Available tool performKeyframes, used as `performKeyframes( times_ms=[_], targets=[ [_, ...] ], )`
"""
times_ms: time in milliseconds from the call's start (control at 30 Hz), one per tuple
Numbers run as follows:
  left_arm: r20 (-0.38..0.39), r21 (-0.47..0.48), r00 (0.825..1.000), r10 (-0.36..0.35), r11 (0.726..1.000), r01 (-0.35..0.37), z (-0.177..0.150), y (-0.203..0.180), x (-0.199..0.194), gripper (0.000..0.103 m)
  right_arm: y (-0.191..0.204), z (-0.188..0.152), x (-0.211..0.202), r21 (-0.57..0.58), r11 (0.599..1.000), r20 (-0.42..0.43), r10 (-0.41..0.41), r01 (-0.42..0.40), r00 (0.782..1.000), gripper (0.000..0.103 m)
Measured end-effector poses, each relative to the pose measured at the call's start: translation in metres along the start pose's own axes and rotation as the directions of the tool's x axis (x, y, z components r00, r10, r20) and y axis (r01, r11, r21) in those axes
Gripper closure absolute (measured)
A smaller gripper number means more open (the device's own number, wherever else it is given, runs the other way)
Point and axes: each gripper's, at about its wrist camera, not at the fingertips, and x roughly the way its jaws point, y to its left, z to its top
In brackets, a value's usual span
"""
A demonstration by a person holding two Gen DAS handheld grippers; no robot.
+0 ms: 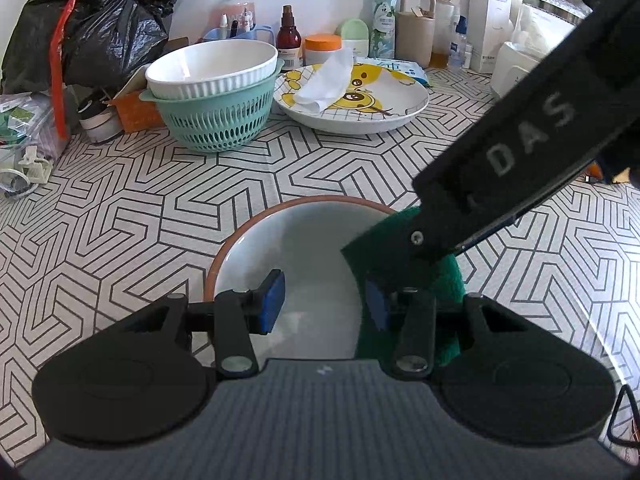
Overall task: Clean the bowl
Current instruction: 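Scrub the bowl's inside with the pad in the right tool while the left tool holds the rim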
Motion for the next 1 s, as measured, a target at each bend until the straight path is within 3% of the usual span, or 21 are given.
performKeyframes(
  times_ms=[133,267,433,667,733,767,867,1000],
  targets=[
    [0.037,-0.035,0.999,-0.026,0.999,0.028,-0.001,0.019,-0.022,0.057,0.0,-0.001,0.002,-0.022,1.0,0.005,0.0,0.0,1.0,0.08],
    [0.037,-0.132,0.991,-0.128,0.982,0.132,-0.001,0.042,-0.041,0.057,0.005,-0.002,0.002,-0.055,0.998,0.022,-0.02,0.021,1.0,0.079],
    [0.001,-0.219,0.997,-0.079,0.973,0.078,0.007,0.064,-0.048,0.052,0.003,-0.004,0.001,-0.064,0.998,0.034,-0.015,0.017,0.999,0.08],
    [-0.018,-0.261,0.994,-0.112,0.96,0.103,-0.001,0.067,-0.021,0.052,0.001,-0.007,0.0,-0.08,0.997,0.063,-0.007,0.012,0.998,0.08],
    [-0.023,-0.272,0.992,-0.121,0.956,0.11,-0.003,0.068,-0.013,0.068,0.001,-0.008,-0.001,-0.086,0.996,0.073,-0.004,0.011,0.997,0.08],
    [-0.026,-0.278,0.992,-0.126,0.954,0.114,-0.004,0.069,-0.009,0.085,0.001,-0.009,-0.001,-0.085,0.996,0.078,-0.002,0.009,0.997,0.08],
    [-0.016,-0.272,0.993,-0.117,0.956,0.108,-0.01,0.07,-0.001,0.09,-0.001,-0.011,-0.002,-0.091,0.996,0.089,0.007,0.001,0.996,0.08],
    [0.053,-0.228,0.995,-0.088,0.969,0.098,-0.015,0.067,0.0,0.092,-0.004,-0.013,-0.003,-0.089,0.996,0.106,0.02,-0.01,0.994,0.079]
  ],
)
